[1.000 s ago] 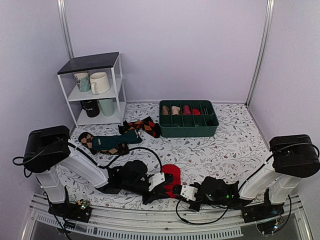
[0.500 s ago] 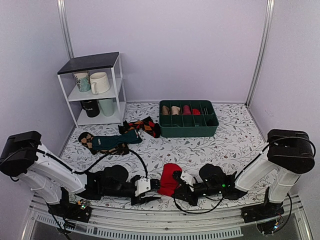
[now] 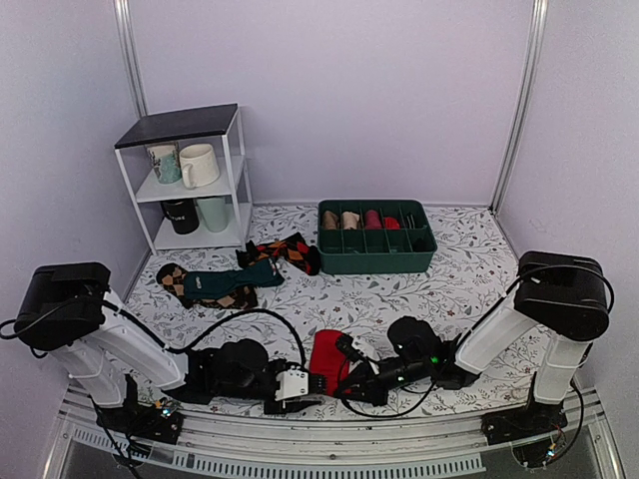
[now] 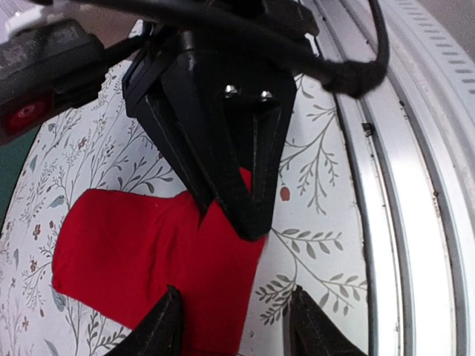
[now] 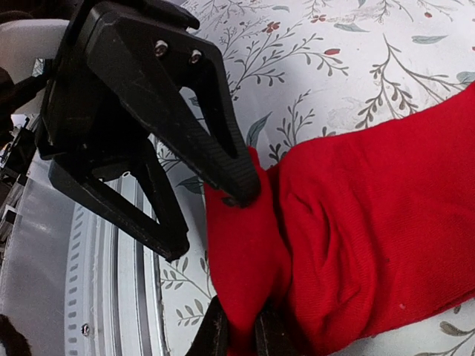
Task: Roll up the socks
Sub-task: Roll the sock at the center of the board.
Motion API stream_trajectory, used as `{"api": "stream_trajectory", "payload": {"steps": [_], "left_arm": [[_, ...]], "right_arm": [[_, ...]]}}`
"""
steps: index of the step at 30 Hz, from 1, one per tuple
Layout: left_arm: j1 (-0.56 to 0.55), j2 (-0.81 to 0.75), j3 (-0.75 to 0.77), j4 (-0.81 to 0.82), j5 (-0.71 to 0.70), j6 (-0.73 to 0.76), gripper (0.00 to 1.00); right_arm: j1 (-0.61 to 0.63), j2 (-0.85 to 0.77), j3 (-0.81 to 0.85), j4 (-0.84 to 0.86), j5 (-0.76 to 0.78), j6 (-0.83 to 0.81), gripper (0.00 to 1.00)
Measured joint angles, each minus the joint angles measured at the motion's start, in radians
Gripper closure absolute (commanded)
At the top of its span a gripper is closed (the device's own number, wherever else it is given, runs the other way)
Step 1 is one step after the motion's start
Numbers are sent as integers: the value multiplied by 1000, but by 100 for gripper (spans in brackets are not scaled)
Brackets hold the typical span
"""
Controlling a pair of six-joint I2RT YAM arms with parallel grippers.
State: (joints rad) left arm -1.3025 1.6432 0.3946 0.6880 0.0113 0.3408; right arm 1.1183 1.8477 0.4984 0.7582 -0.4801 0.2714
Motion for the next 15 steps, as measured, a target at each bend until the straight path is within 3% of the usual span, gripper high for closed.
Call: {"api": "stream_trajectory", "payload": {"steps": [8, 12, 15], "left_arm": [[0, 30, 37, -23, -33, -13, 72], [0, 43, 51, -37, -47, -37, 70], [0, 47, 51, -39, -47, -57, 61]], "right_arm": [[-13, 10, 7, -2, -27, 6, 94], [-13, 11, 8, -2, -37, 6, 94], [-14, 11, 9, -4, -43, 5, 94]]}}
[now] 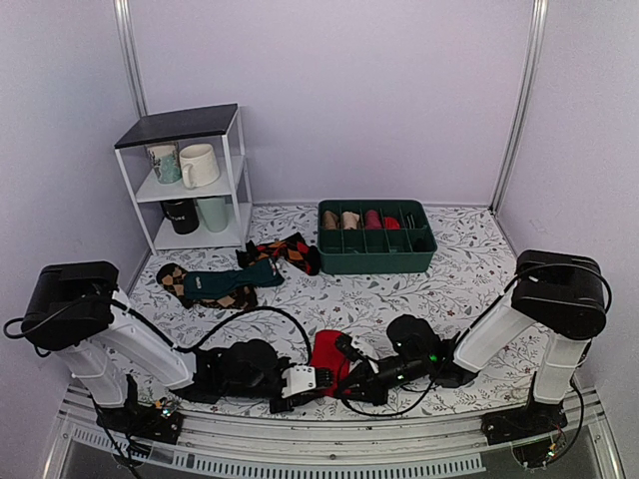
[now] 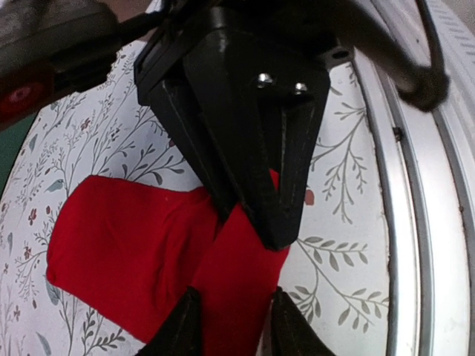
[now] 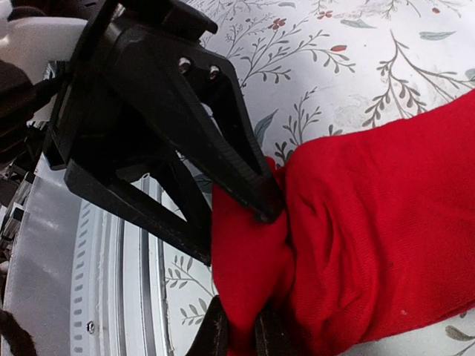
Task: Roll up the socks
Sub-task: Roll the sock at the center of the board.
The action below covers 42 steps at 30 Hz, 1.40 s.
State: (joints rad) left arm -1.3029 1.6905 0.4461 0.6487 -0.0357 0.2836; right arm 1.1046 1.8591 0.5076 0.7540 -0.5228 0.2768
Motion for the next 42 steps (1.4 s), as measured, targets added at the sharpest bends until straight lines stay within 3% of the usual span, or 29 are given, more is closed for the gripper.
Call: {"api": "stream_trajectory", "payload": {"steps": [5, 17, 22, 29, 30, 32, 39, 42], "left_arm": [[-9, 8, 0, -6, -11, -30, 58], [-16, -4, -11, -18, -69, -51, 62], [-16, -32, -35, -35, -78, -59, 73], [-17, -30, -35, -37, -61, -67, 75], [-17, -30, -35, -36, -58, -67, 80], [-17, -30, -35, -37, -53, -68, 100], [-18, -31, -34, -39, -43, -77, 100], [-18, -31, -34, -40, -39, -104, 100]], "right_arm": [[0, 8, 7, -2, -15, 0, 94], [-1, 15, 11, -1, -16, 0, 94], [-1, 21, 16, -2, -27, 0, 94], [-2, 25, 19, -2, -34, 0, 94], [-2, 25, 21, -2, -35, 0, 94], [-2, 27, 23, -2, -37, 0, 94], [-5, 32, 29, -7, -47, 0, 91], [-5, 31, 34, -15, -49, 0, 77]]}}
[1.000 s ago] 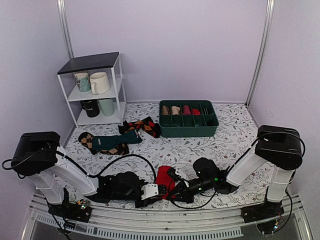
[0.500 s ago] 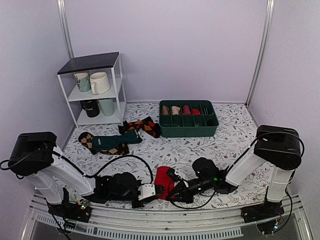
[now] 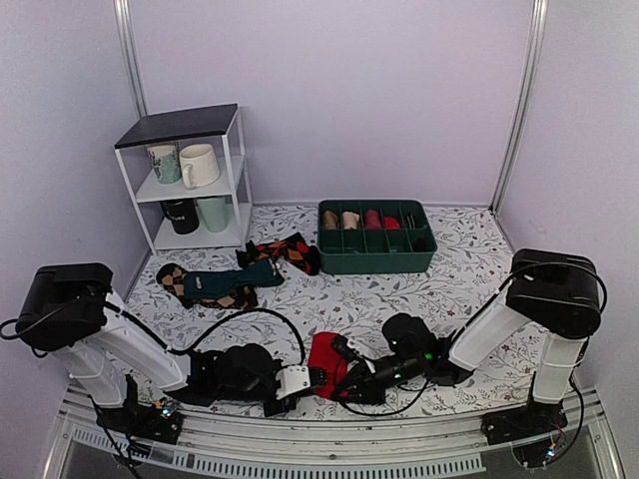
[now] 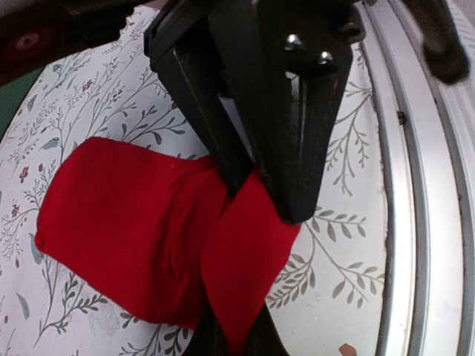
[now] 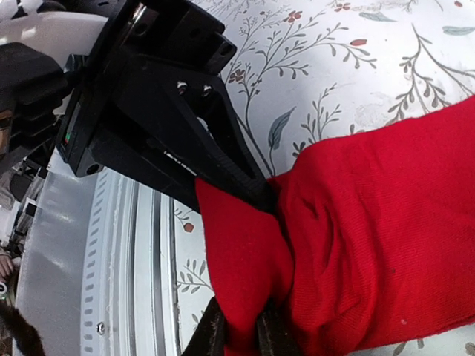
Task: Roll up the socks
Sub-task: Roll the sock at the center of the board.
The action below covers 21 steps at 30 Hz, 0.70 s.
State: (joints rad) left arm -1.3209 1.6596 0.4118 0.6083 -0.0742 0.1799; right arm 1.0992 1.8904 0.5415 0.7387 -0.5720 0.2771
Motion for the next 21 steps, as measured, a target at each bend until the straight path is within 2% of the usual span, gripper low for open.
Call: {"api": "stream_trajectory", "payload": {"steps": [3, 9, 11, 13, 17, 21], "left_arm": [[1, 0, 0, -1, 12, -39, 100], [23, 5, 20, -27, 74, -146, 100], [32, 15, 31, -26, 106, -175, 100], [46, 26, 42, -26, 142, -204, 100], [76, 47, 61, -29, 220, -248, 100], [100, 66, 77, -27, 279, -271, 100]], "right_arm": [[2, -11, 7, -20, -3, 4, 64], [25, -81, -9, -62, 101, -52, 53], [26, -119, -50, -50, 182, -95, 52], [40, -165, -125, -8, 290, -147, 46], [134, -217, -302, 166, 530, -312, 44], [216, -196, -318, 270, 671, -461, 44]]}}
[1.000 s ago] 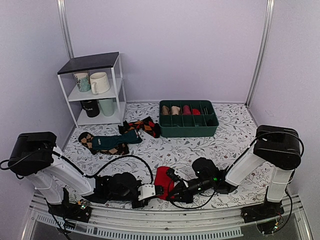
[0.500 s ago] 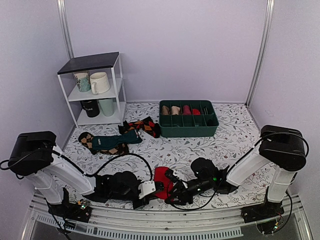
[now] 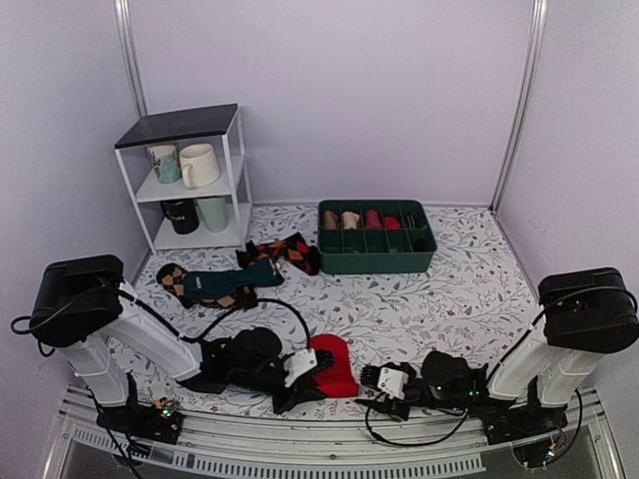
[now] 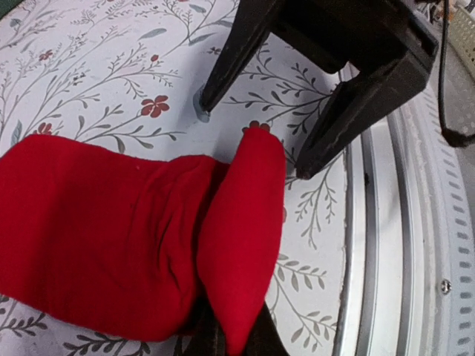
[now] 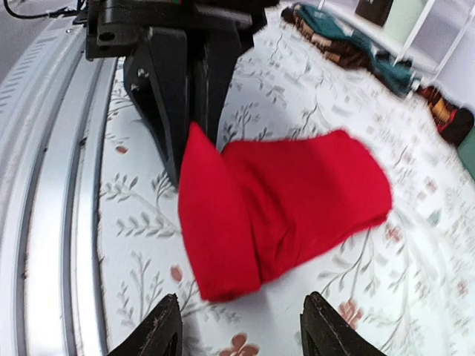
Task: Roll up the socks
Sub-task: Roll the sock at the center of the board.
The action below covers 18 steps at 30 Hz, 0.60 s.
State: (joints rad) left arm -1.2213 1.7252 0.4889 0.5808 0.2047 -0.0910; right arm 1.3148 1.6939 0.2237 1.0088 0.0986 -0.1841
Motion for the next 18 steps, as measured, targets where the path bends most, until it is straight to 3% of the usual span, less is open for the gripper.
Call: {"api": "stream_trajectory", "payload": {"steps": [7, 11, 18], "left_arm": [[16, 7, 3, 2, 42, -14, 100], [20, 10, 6, 1, 53, -15, 100], [22, 13, 7, 2, 63, -15, 100]], "right_arm": [[76, 69, 20, 147, 145, -182, 49], [100, 69, 41, 142, 149, -225, 55], [112, 81, 75, 100, 122, -228, 56]]}}
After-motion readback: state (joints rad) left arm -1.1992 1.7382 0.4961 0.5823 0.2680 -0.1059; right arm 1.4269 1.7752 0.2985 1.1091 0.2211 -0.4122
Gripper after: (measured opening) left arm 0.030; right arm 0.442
